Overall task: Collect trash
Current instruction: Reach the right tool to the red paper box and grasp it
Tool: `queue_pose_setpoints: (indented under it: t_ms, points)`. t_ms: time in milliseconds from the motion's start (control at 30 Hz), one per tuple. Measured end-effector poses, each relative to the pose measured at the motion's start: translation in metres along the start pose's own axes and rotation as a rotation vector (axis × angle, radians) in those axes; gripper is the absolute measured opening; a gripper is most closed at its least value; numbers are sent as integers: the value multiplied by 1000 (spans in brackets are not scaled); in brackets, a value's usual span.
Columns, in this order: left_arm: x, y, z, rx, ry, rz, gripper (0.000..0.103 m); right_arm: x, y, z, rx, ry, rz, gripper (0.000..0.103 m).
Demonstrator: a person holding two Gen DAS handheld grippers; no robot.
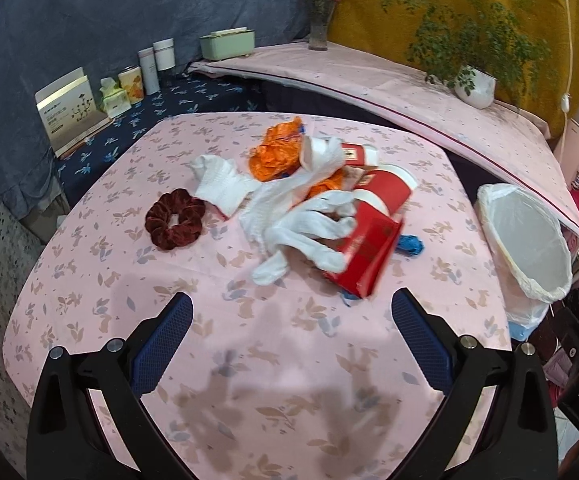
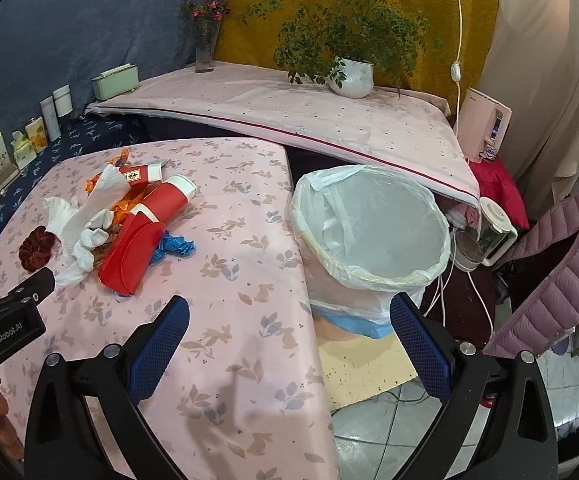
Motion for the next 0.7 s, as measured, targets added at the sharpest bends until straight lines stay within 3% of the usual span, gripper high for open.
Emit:
queue_pose_setpoints:
  t_ms: [300,700]
  points:
    - [29,0,-47,-45,75,-28,95,26,3,-43,-26,69,-29,96]
    - [64,9,-72,-74,4,-57,95,64,15,-106,-40,148,-42,93]
Point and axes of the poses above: each gripper's, at about its wrist camera, not at the fingertips, and x roughly the way its jaws point, z to its right, y to its top, the point moved 4 cm from there along x, roughly the way its jaws point, and after that the axes turned 8 degrees about x, right-handed, at the moved point
